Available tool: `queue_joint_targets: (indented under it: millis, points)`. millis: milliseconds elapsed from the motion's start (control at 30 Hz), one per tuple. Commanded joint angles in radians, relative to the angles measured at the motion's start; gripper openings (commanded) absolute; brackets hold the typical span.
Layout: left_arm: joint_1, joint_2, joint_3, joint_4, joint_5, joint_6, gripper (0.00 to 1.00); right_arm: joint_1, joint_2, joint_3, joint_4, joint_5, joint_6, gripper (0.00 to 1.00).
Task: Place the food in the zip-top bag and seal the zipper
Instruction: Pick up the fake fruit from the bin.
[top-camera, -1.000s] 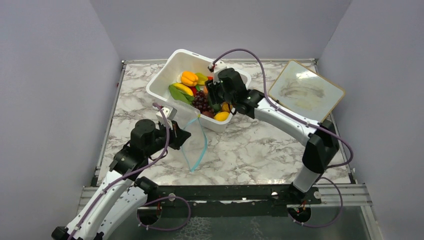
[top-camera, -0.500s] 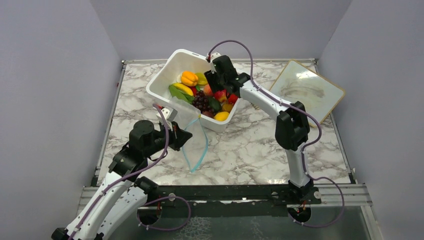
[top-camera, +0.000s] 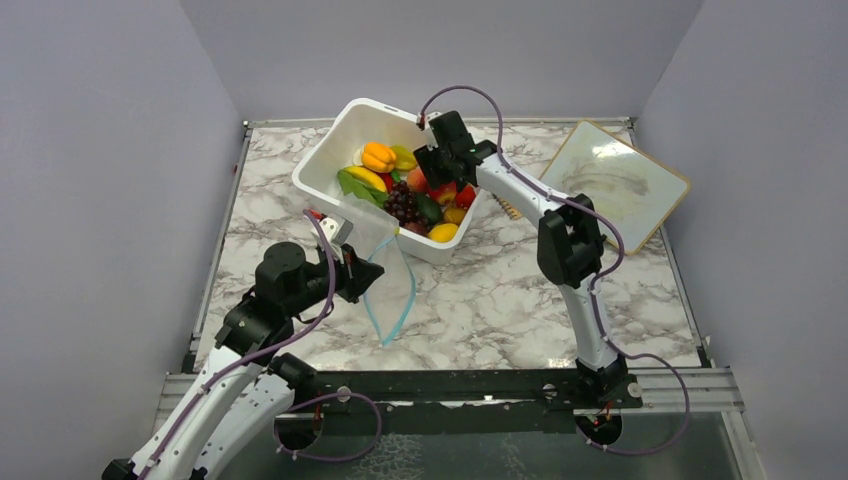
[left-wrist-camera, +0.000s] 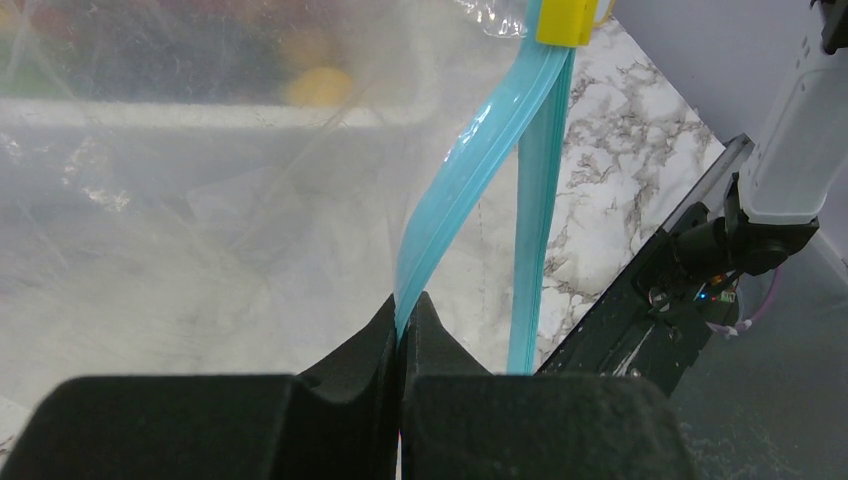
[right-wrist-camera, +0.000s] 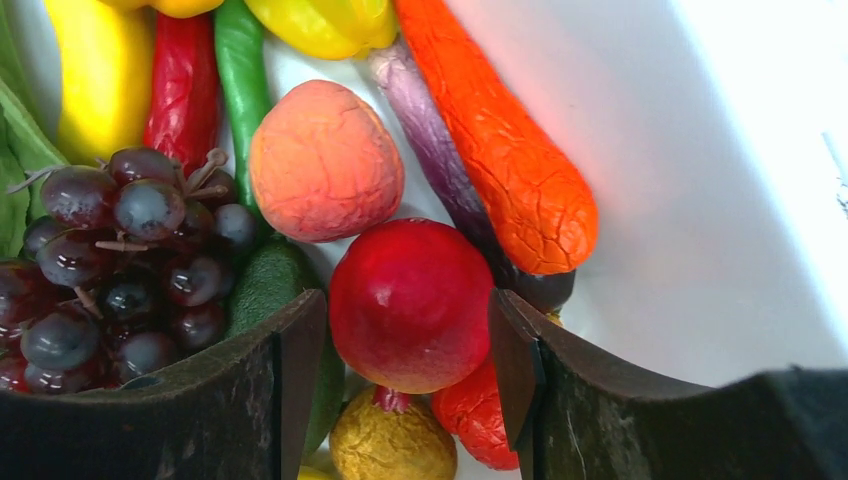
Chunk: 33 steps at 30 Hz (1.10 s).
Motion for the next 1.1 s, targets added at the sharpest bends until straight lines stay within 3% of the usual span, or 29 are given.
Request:
queue_joint_targets:
  millis: [0,433,533,700,1067]
  points:
    - [0.006,0.005,-0.006,0.035,0.031,0.012,0.00,-0.001,0.027,0.019,-0.021,-0.062,-0.008,0.62]
    - [0.006,0.014,-0.009,0.035,0.031,0.010,0.00,-0.001,0.089,0.063,-0.066,0.026,-0.045,0.68]
    - [0.005,0.023,-0.009,0.036,0.033,0.009,0.00,-0.004,0.091,0.078,-0.072,0.021,-0.049,0.62]
    - [0.006,0.040,-0.008,0.035,0.044,0.005,0.00,-0.005,0.073,0.063,-0.068,-0.009,-0.048,0.42]
    - [0.006,0.031,-0.013,0.025,-0.017,-0.008,0.00,-0.005,-0.025,0.008,-0.049,-0.029,-0.040,0.32]
